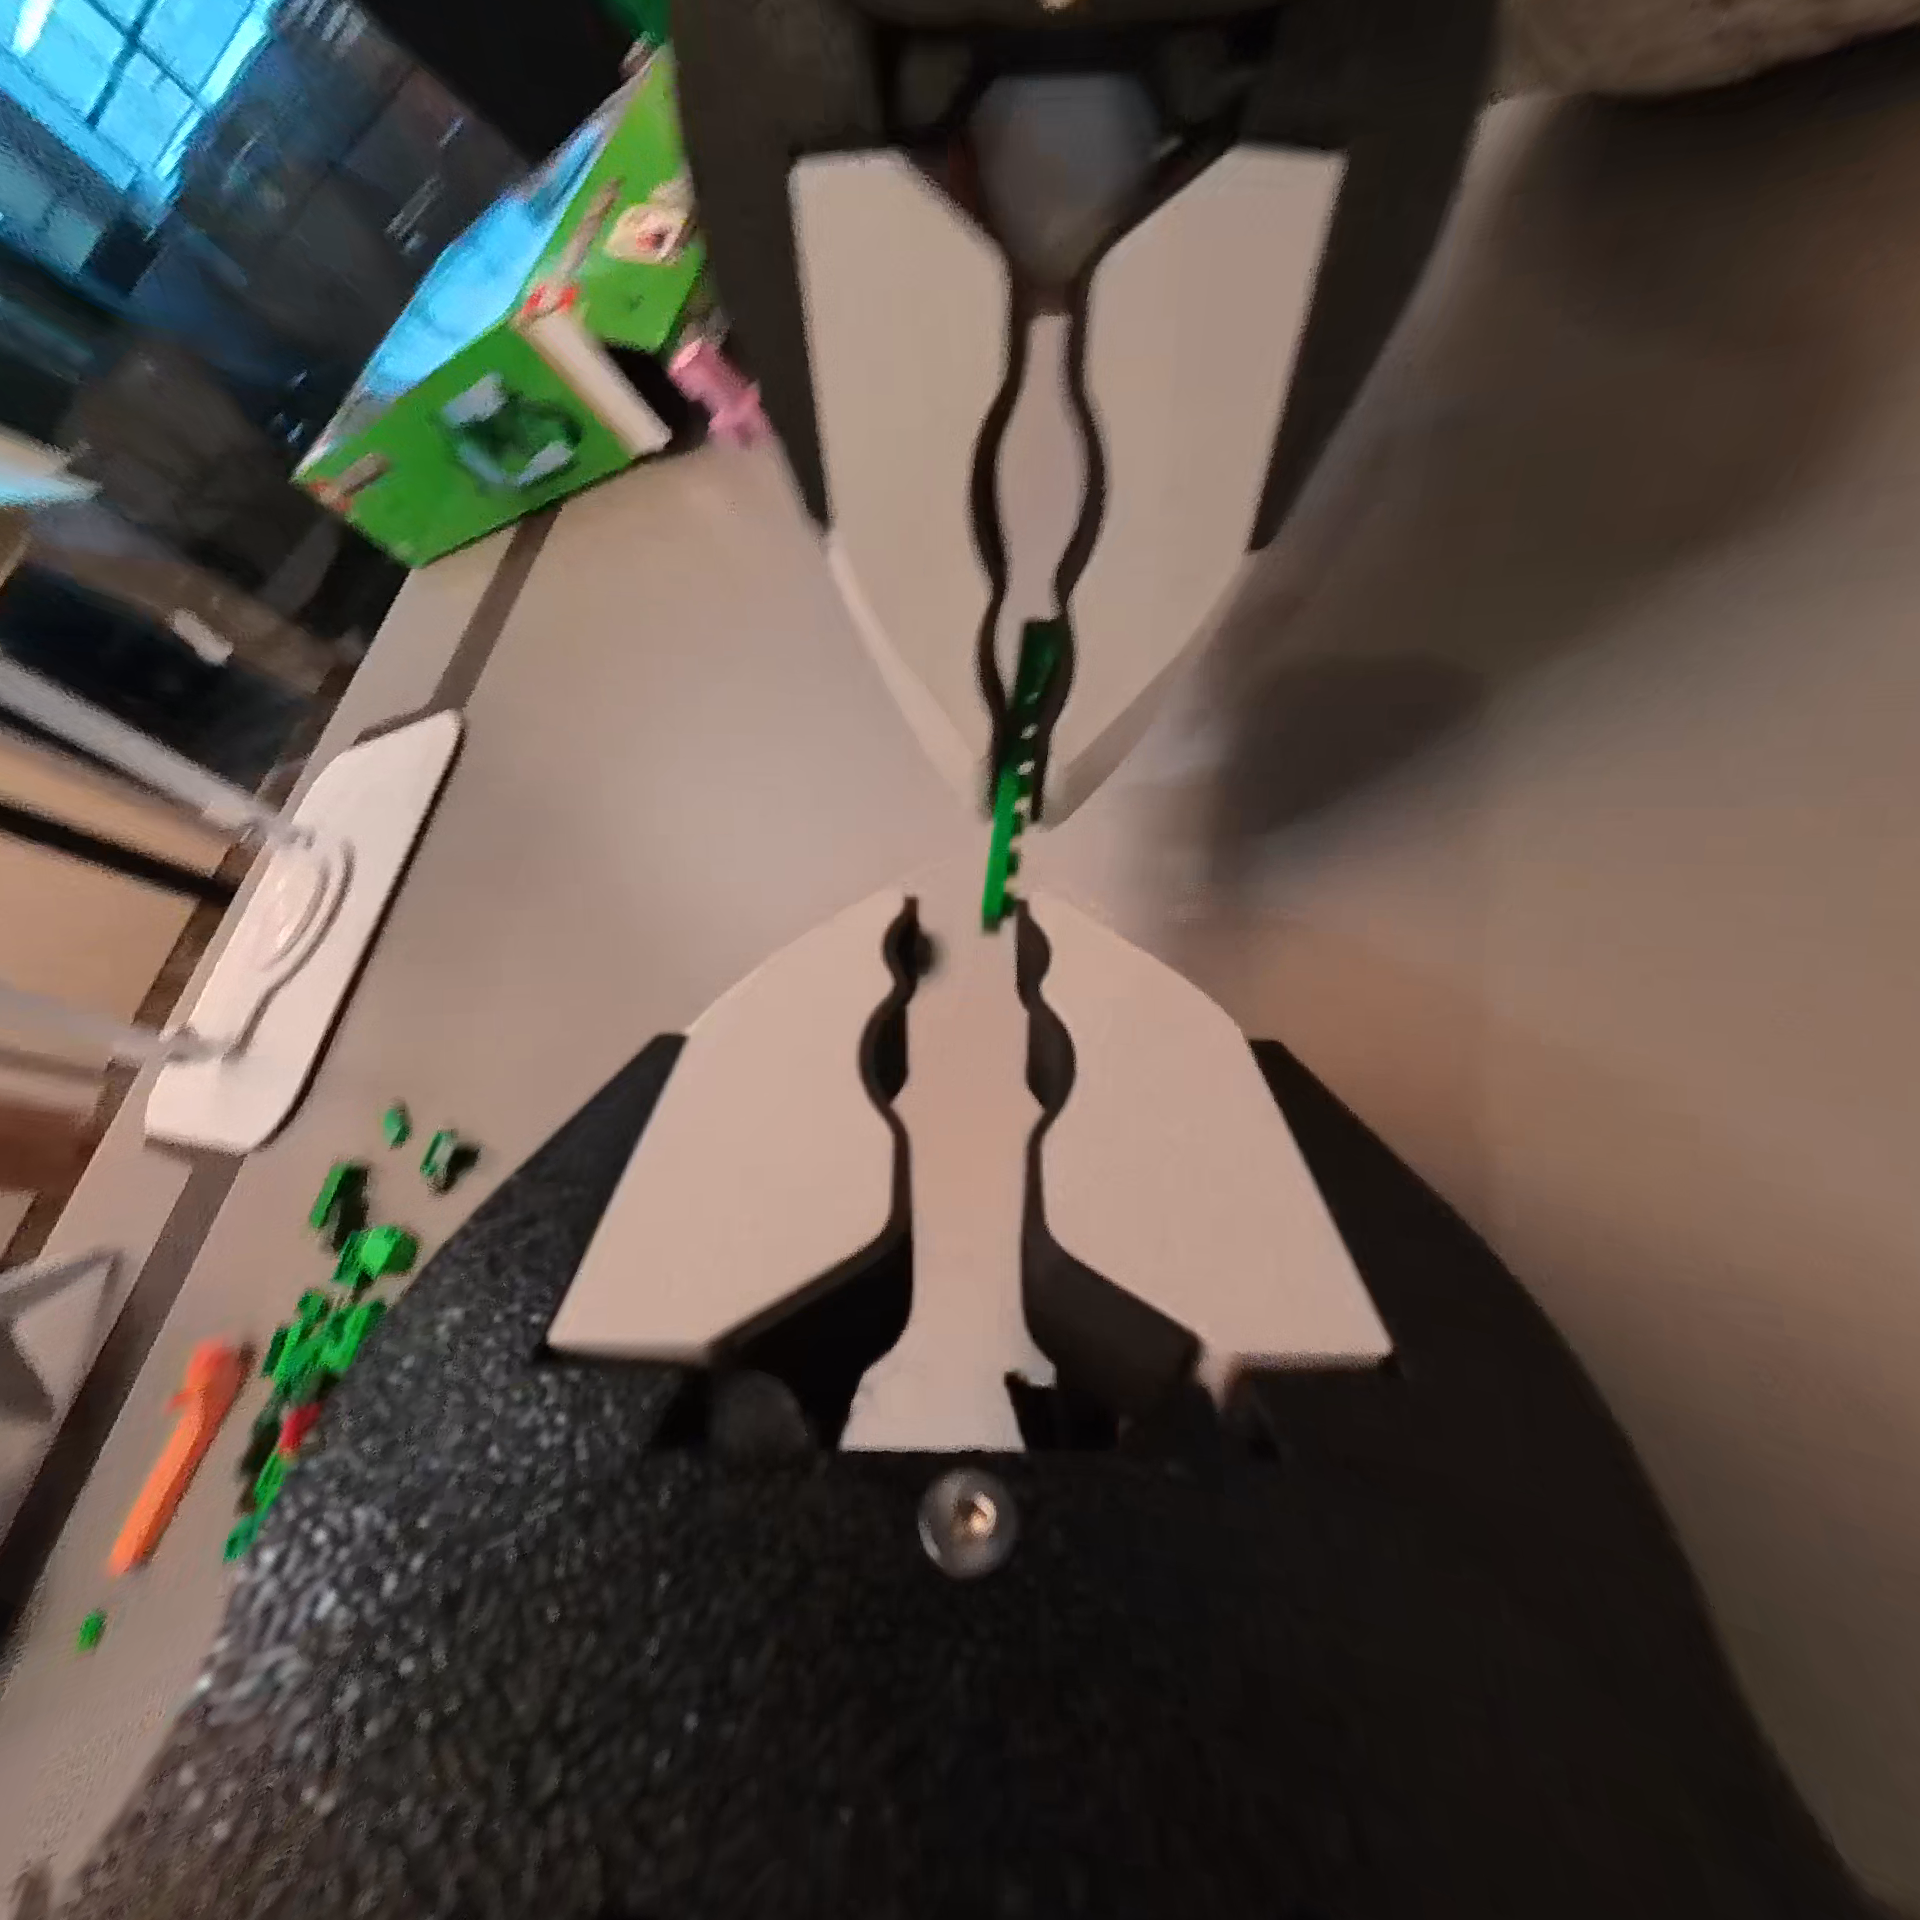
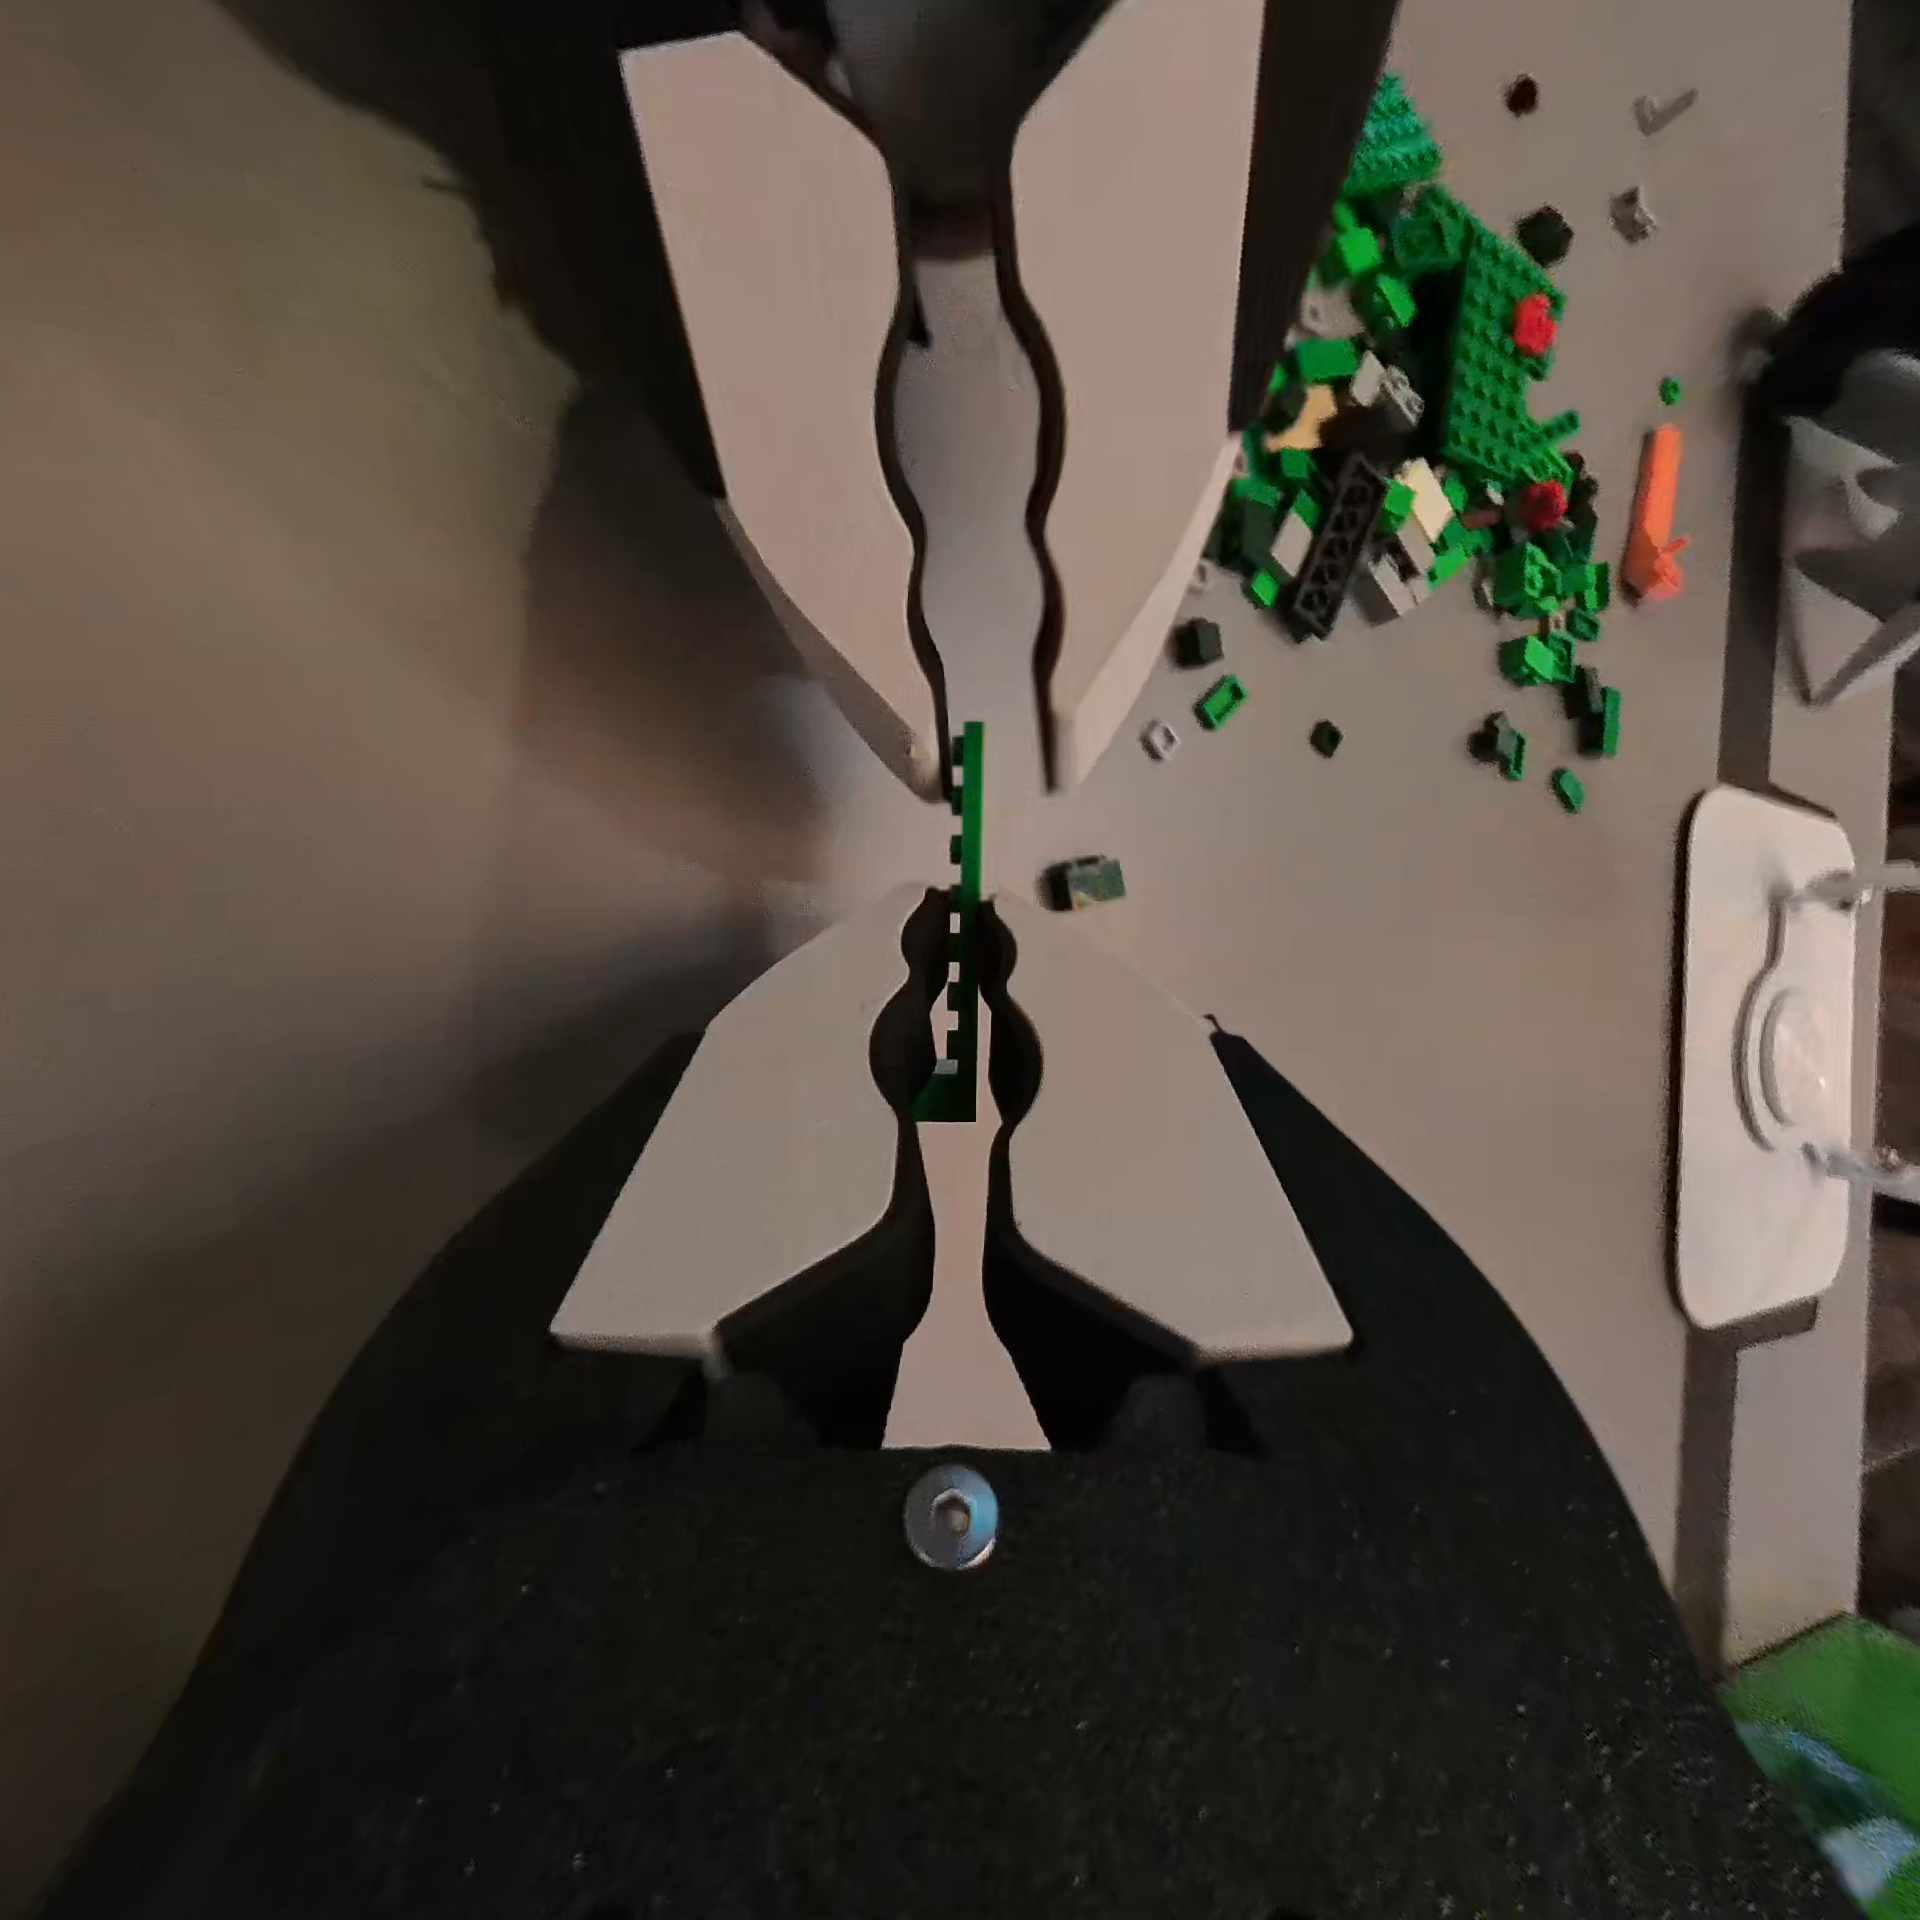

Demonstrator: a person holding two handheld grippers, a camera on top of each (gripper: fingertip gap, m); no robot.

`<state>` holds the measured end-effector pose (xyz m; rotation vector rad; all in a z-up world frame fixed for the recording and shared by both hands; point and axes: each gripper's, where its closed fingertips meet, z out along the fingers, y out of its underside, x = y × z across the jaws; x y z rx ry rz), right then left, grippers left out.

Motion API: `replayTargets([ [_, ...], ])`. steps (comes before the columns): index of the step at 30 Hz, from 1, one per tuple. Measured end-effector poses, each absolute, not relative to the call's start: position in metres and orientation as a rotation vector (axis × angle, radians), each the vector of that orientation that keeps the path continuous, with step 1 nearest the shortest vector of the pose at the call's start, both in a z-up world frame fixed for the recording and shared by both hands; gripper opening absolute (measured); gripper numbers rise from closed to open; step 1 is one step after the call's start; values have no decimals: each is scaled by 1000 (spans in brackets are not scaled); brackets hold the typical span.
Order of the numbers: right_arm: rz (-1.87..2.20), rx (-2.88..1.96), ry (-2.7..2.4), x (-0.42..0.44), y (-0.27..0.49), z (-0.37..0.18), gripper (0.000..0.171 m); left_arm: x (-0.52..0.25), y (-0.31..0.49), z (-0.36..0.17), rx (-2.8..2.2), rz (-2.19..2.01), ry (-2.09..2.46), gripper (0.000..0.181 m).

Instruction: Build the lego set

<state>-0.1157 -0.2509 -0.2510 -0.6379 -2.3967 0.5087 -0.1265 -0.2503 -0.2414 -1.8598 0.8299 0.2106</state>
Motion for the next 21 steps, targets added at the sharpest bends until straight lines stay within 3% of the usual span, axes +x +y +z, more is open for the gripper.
replayTargets([
  [7,489,-870,-2275,-129,-214,-255,5,-158,-227,-264,-2084,161,608,34],
  [21,589,-748,-2065,-136,-199,-252,5,-153,-218,-281,-2210,-23,538,16],
])
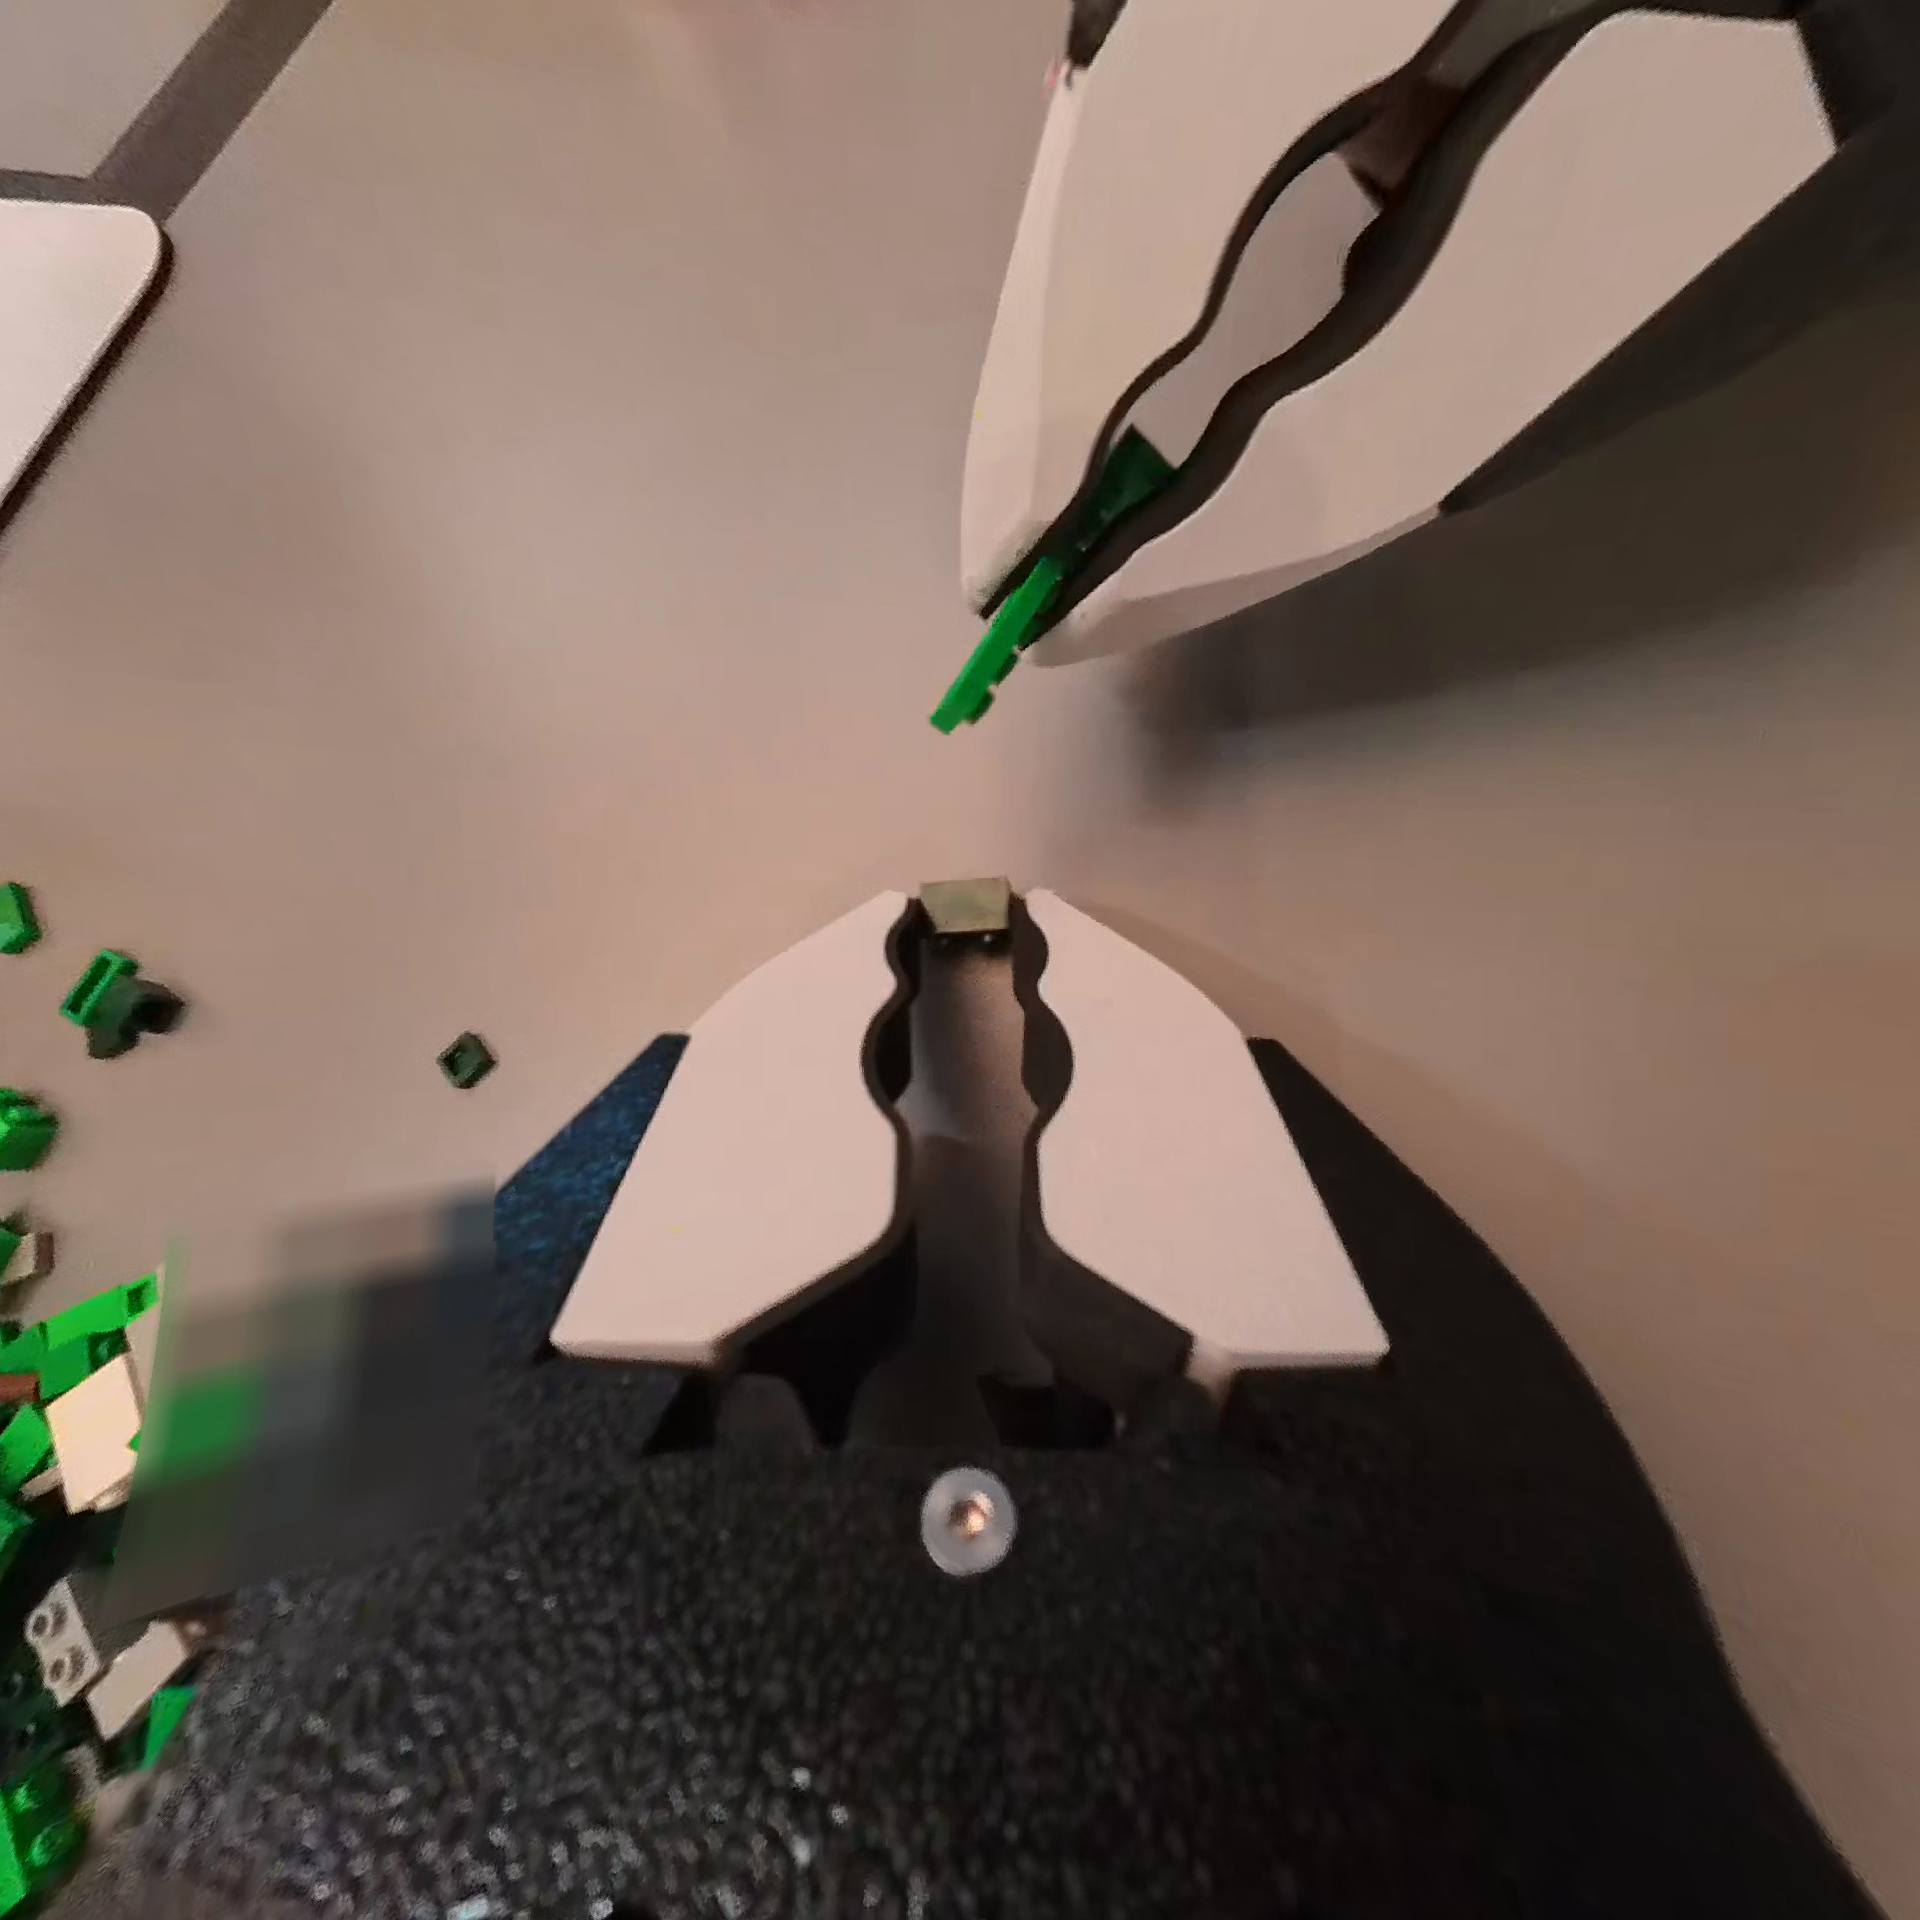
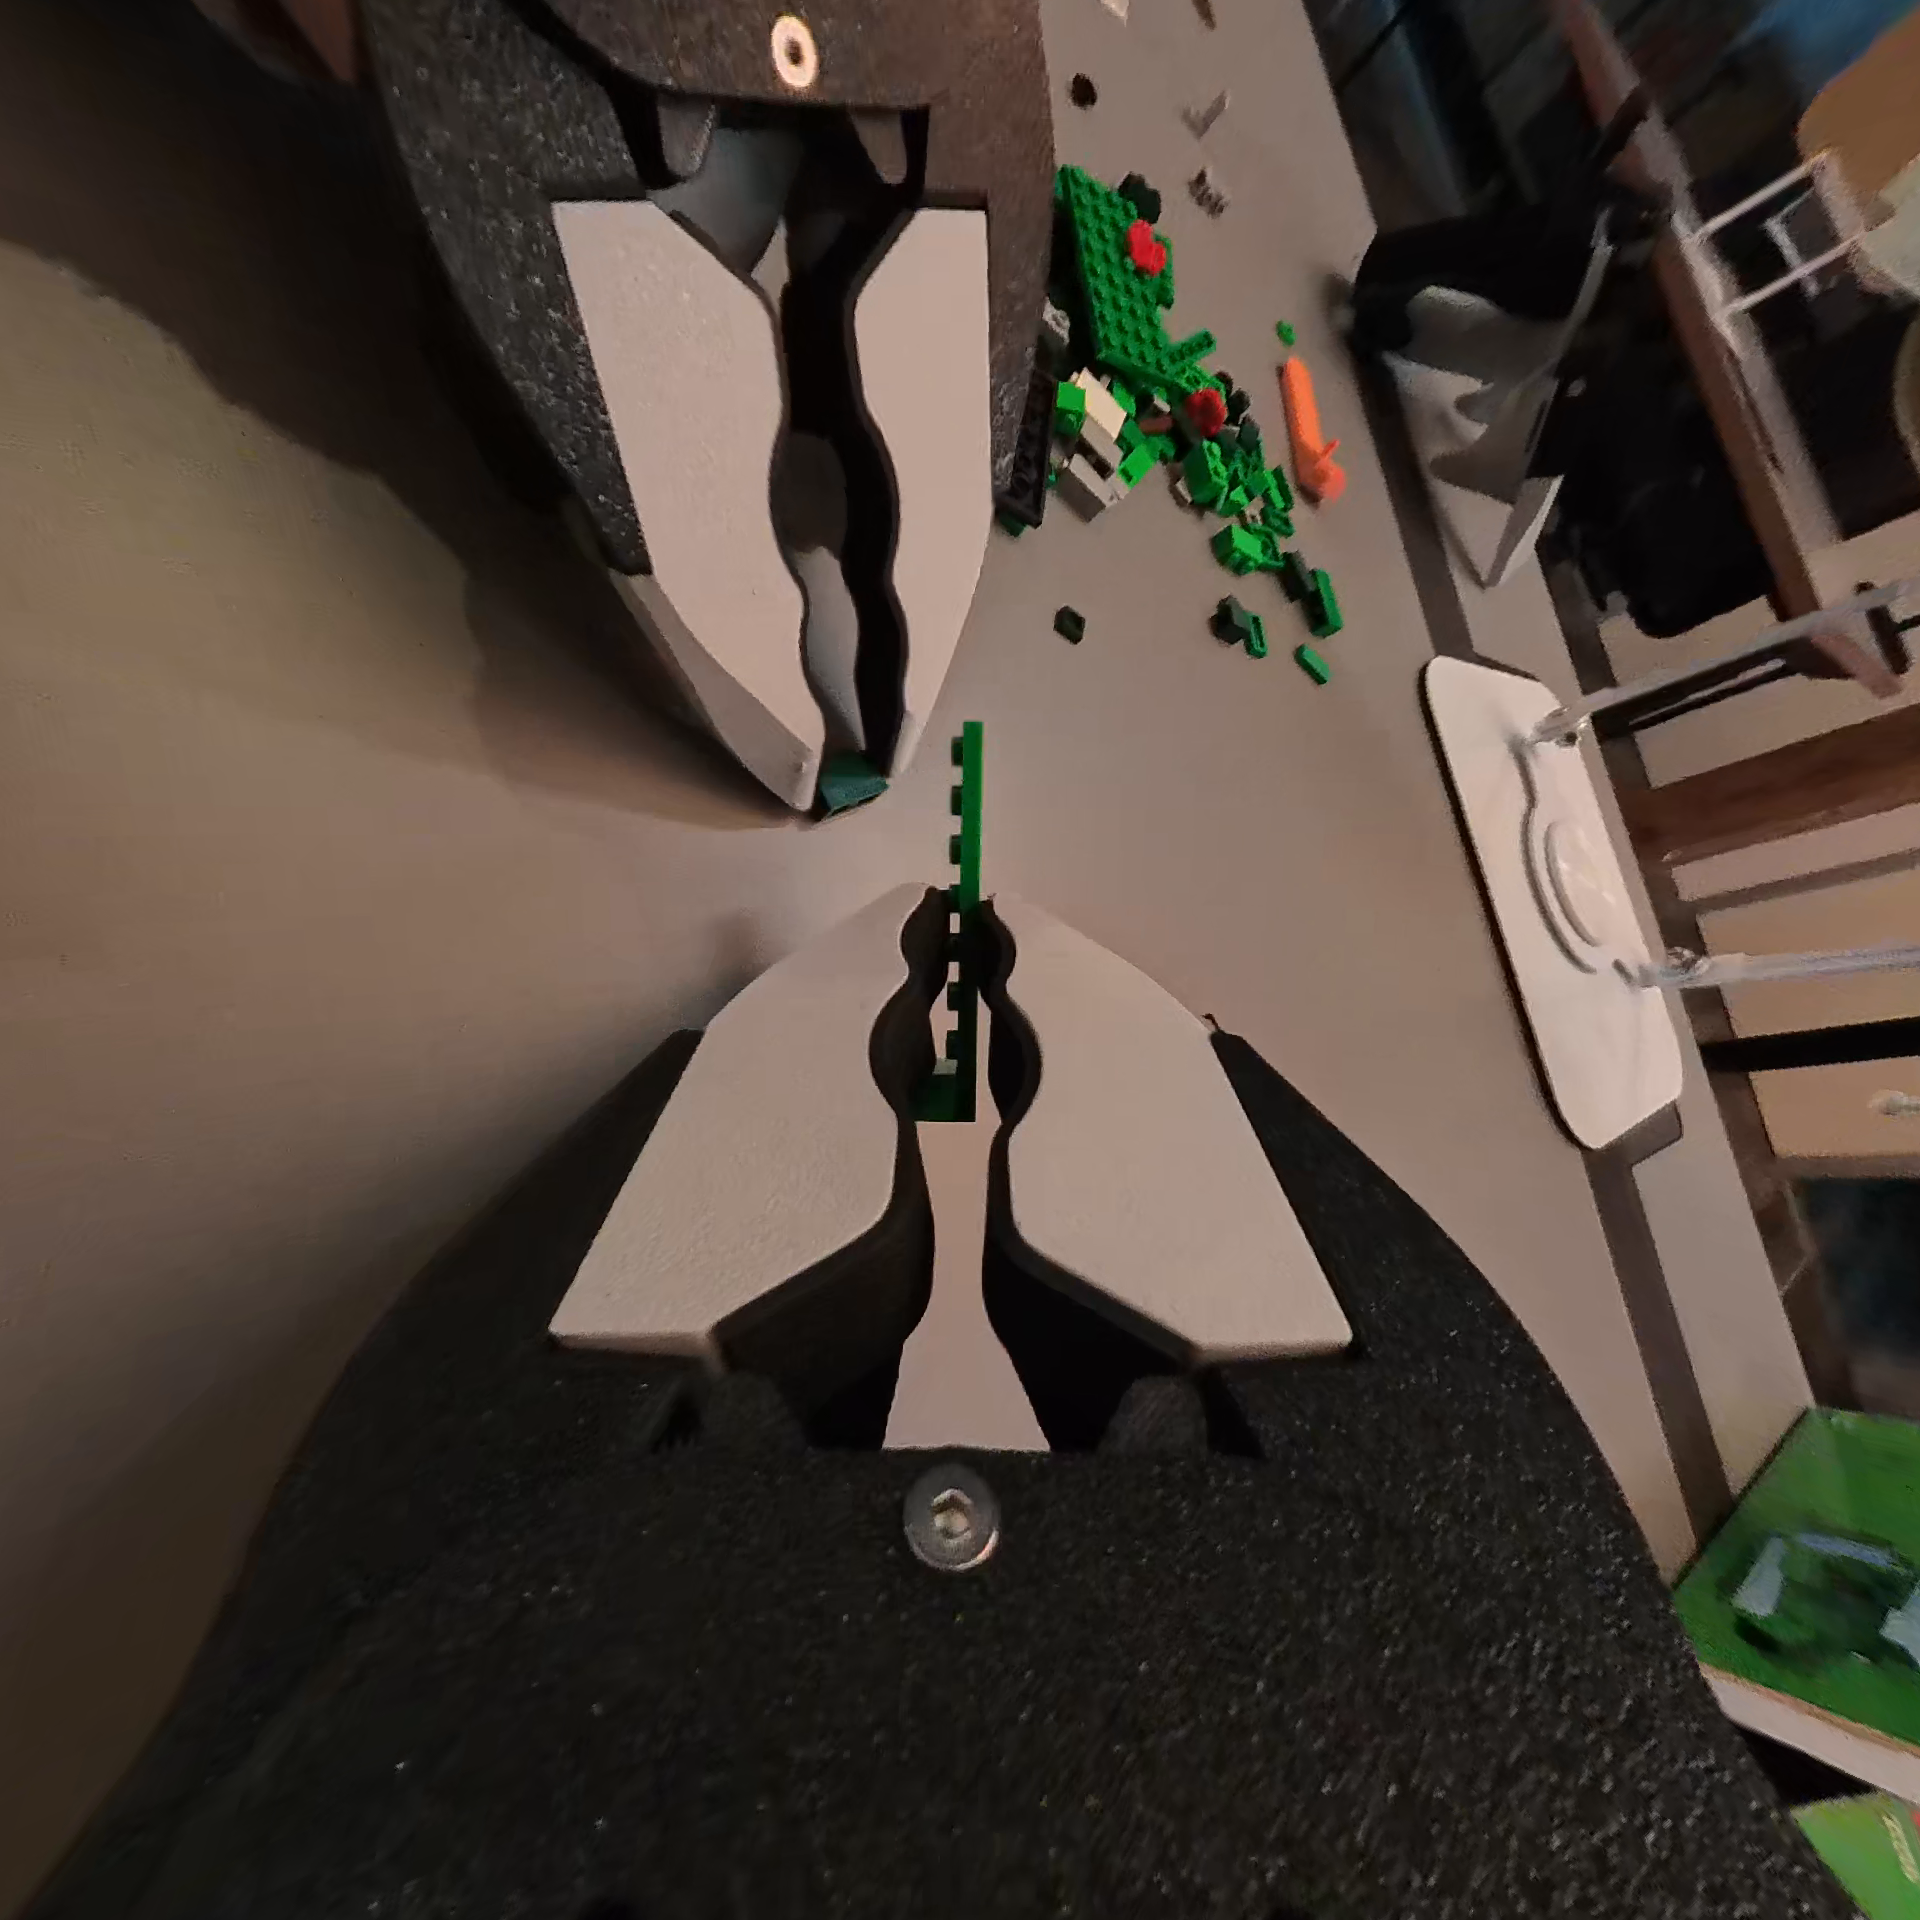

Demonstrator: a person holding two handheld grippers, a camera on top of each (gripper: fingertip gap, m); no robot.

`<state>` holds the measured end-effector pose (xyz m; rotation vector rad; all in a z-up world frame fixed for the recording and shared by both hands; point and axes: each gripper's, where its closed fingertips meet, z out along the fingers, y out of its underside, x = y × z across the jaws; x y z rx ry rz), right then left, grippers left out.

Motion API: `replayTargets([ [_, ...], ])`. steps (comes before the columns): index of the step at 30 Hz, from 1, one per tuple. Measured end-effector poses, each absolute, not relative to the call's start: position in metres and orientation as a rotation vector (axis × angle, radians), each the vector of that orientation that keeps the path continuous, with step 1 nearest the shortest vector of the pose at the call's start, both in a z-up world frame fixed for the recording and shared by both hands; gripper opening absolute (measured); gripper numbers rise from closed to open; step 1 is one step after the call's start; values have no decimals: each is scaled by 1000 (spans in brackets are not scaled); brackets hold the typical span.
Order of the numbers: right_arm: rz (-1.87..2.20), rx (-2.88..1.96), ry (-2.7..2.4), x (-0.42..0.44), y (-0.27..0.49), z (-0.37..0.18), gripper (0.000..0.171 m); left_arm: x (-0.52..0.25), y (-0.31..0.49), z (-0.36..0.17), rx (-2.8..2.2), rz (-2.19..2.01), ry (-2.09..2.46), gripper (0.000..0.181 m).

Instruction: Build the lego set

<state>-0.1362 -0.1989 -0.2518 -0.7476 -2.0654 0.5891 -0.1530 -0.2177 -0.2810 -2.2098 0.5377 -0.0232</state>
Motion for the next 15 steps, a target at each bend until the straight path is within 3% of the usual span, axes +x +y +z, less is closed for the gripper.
replayTargets([
  [5,609,-649,-1948,-135,-200,-243,5,-155,-218,-279,-2182,17,526,15],
  [8,638,-570,-1812,-131,-201,-228,5,-150,-215,-247,-1949,115,491,15],
  [12,711,-522,-1614,-123,-202,-198,4,-135,-222,-190,-1617,-161,254,15],
  [15,775,-548,-1564,-121,-201,-191,5,-133,-224,-177,-1492,-416,80,15],
])
